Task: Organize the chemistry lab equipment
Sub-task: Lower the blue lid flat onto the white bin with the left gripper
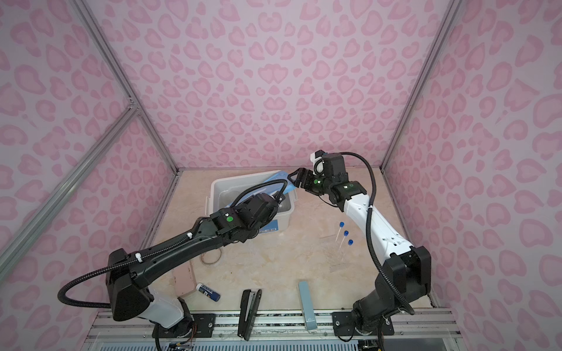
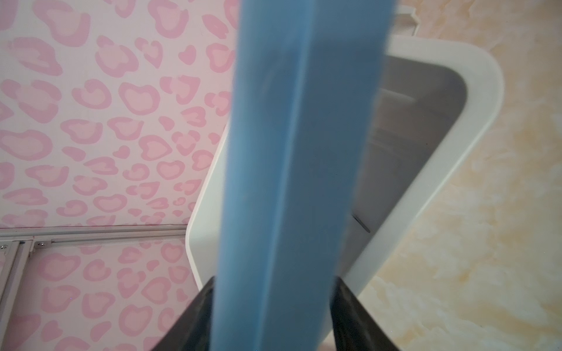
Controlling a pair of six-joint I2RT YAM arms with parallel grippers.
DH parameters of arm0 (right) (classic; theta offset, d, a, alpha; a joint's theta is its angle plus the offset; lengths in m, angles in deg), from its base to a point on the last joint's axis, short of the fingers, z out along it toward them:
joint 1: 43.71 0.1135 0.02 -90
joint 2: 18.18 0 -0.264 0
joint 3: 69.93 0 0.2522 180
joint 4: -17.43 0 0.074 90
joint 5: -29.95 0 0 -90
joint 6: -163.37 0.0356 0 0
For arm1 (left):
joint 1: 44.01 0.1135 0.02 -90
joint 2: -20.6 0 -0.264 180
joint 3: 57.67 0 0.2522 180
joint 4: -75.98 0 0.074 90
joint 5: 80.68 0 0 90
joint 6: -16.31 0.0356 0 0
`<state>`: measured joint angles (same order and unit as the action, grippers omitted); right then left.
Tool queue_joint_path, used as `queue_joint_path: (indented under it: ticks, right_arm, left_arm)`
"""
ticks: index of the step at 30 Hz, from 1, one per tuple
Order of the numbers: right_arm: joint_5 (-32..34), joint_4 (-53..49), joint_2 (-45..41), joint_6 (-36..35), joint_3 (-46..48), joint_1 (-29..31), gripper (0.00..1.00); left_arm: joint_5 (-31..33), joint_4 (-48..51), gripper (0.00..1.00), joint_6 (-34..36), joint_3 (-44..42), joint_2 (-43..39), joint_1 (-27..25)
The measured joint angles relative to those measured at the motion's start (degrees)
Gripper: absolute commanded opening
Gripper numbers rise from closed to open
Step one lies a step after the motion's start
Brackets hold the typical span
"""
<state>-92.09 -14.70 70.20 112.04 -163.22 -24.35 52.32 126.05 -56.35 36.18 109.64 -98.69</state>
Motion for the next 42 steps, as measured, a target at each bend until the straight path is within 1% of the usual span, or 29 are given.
queue_joint_path:
  ticks: [6, 13, 15, 20, 25, 31, 36, 40, 42]
  right_arm:
    - [-1.3, 3.3, -1.3, 1.6, 5.9, 0.1, 0.68]
    - [-1.7, 4.5, -0.6, 2.1, 9.4, 0.3, 0.63]
    - [-1.8, 4.6, -0.5, 1.7, 10.1, 0.4, 0.61]
    - [-1.8, 4.9, -0.1, 1.1, 11.9, 0.5, 0.56]
    - [0.1, 4.7, 1.2, 0.1, 11.1, 1.3, 0.5]
    - [4.1, 1.4, 3.4, -3.0, 6.9, 3.2, 0.45]
    - [7.0, -1.2, 4.6, -5.4, 5.4, 4.3, 0.44]
    - [8.3, -2.5, 5.3, -6.3, 5.2, 4.4, 0.43]
    - [8.4, -2.6, 5.6, -6.4, 5.1, 4.4, 0.43]
  left_arm:
    - [-1.3, -0.6, 0.75, -3.1, -3.1, -0.2, -0.6]
    - [-3.4, -1.0, 0.77, -6.3, -6.7, -0.4, -0.6]
    - [-3.7, -1.3, 0.79, -7.1, -7.3, -0.4, -0.6]
    - [-4.0, -1.3, 0.8, -9.5, -8.2, -0.7, -0.5]
    - [-4.9, -1.7, 0.79, -11.3, -9.6, -1.5, 0.0]
    - [-5.7, -1.7, 0.79, -13.8, -10.5, -2.8, 1.6]
    - [-10.4, -2.5, 0.79, -16.3, -13.2, -8.9, 2.6]
    - [-18.2, -4.5, 0.79, -20.3, -15.5, -14.8, 6.4]
    - [-23.6, -6.3, 0.84, -23.6, -17.0, -18.6, 9.7]
